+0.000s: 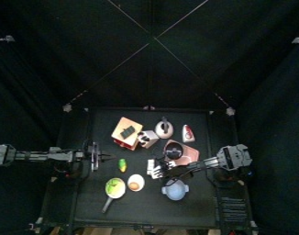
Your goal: Grab cleaver
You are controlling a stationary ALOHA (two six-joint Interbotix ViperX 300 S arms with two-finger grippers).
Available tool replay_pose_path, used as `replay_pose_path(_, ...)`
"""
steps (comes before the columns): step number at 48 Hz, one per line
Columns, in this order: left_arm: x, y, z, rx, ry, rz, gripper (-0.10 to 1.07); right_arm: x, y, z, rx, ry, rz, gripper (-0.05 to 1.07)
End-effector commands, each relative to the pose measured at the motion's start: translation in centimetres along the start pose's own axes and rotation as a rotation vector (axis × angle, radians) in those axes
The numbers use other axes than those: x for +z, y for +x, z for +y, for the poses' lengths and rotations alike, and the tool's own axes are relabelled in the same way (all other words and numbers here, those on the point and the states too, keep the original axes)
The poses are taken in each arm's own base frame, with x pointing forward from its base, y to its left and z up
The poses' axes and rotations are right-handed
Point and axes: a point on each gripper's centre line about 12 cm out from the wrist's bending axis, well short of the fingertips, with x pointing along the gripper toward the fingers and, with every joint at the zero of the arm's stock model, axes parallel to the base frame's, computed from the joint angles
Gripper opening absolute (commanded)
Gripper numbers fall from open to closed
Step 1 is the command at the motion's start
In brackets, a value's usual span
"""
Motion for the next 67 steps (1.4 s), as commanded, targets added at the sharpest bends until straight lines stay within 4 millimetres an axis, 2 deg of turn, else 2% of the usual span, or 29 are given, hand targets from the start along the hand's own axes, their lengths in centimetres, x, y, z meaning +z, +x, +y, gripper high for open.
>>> replay_pose_path(1, 0.6, 0.1, 0.0, 0.001, 0.004, -0.017, 0.37, 3.0, -2.7, -0.1, 0.064, -0.027, -0.072, 0.66)
replay_pose_path(16, 1.8, 0.2, 0.7, 0.037, -0.002, -0.053, 0.37, 7.3, -6.3, -4.7, 0.125, -0.076, -0.228, 0.65)
replay_pose_path(27, 3.1, 1.4, 1.0, 0.058, -0.011, -0.047, 0.43, 8.3, -7.2, -7.2, 0.249, -0.262, -0.436, 0.65)
replay_pose_path(33, 3.7, 2.7, 1.1, 0.061, -0.015, -0.026, 0.56, 9.1, -6.8, -8.7, 0.289, -0.311, -0.49, 0.65)
replay_pose_path(44, 5.4, 5.5, 2.4, 0.113, -0.03, -0.015, 0.88, 12.2, -4.7, -11.0, 0.298, -0.244, -0.511, 0.65)
replay_pose_path(53, 6.2, 7.4, 4.8, 0.203, -0.091, -0.003, 0.89, 13.7, -2.2, -11.2, 0.328, -0.23, -0.495, 0.64)
replay_pose_path(58, 6.8, 8.4, 6.3, 0.251, -0.129, -0.002, 0.89, 14.7, -1.4, -11.7, 0.318, -0.193, -0.492, 0.64)
replay_pose_path(67, 6.3, 9.9, 8.8, 0.328, -0.224, 0.102, 0.88, 15.2, -0.5, -11.4, 0.33, -0.184, -0.484, 0.64)
